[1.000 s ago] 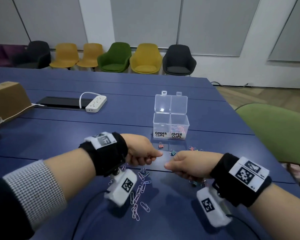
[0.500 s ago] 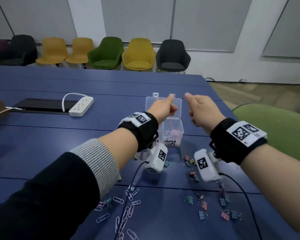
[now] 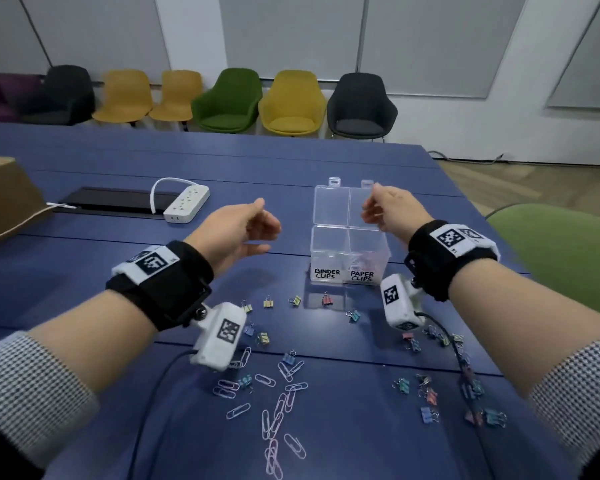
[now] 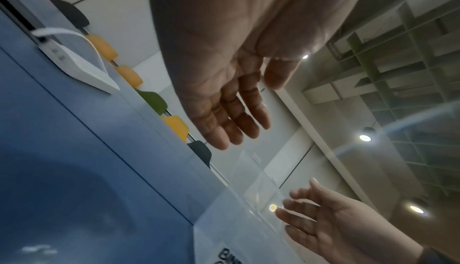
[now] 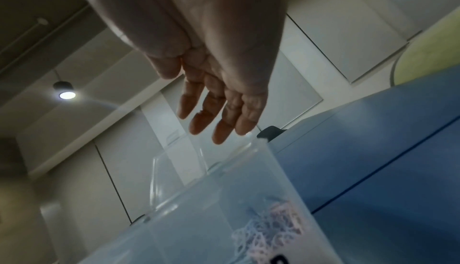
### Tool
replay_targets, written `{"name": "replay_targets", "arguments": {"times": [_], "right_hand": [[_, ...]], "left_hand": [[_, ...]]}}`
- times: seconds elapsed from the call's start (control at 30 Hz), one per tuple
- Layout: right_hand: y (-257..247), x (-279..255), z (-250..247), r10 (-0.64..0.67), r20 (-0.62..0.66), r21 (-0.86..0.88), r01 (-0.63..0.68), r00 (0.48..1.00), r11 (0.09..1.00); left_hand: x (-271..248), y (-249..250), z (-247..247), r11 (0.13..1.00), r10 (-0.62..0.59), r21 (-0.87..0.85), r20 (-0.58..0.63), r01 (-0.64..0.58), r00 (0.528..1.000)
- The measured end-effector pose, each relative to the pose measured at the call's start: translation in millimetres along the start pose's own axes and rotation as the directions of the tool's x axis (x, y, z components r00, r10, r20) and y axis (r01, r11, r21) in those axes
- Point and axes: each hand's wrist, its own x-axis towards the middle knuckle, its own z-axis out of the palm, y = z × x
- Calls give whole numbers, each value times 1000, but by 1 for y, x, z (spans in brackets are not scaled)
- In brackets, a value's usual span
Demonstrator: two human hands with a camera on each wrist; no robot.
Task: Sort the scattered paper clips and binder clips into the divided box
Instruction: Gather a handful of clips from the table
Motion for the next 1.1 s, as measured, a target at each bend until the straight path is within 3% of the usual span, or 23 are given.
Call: {"name": "replay_targets", "arguments": {"times": [0.2,0.3,0.37,0.47,0.53,0.6,0.8,1.03,1.1], "right_hand": [[-5,-30,-4,-95,-93,-30,93,991,995],[-10,-56,10,-176,5,-232,172,984,957],[-17,-79,25,-178,195,-384,242,965,891],[-26,-114,51,-22,529,-570,375,848,732],[-26,-132,68,93,637,-642,460,765,613],[-23,-144,84,150,655,-683,496,741,536],[-14,-147,106,153,639,-740,549,754,390],[-10,-140,94,106,563,-783,488,820,385],[-11,-145,91,60,546,-784,484,836,389]], "left_hand": [[-39,-16,-39,979,-73,191,46,63,996],[-58,-27,-46,909,-122,411,90,74,989],[-66,-34,-50,776,-181,627,110,73,977],[-75,-39,-51,472,-298,877,69,85,952],[-81,-41,-49,375,-353,919,20,123,935],[-86,-43,-46,343,-387,927,-7,152,922],[-99,-50,-31,309,-377,945,17,108,926],[-107,-48,-23,179,-348,978,166,-109,923],[-108,-48,-25,185,-342,974,189,-131,920]]}}
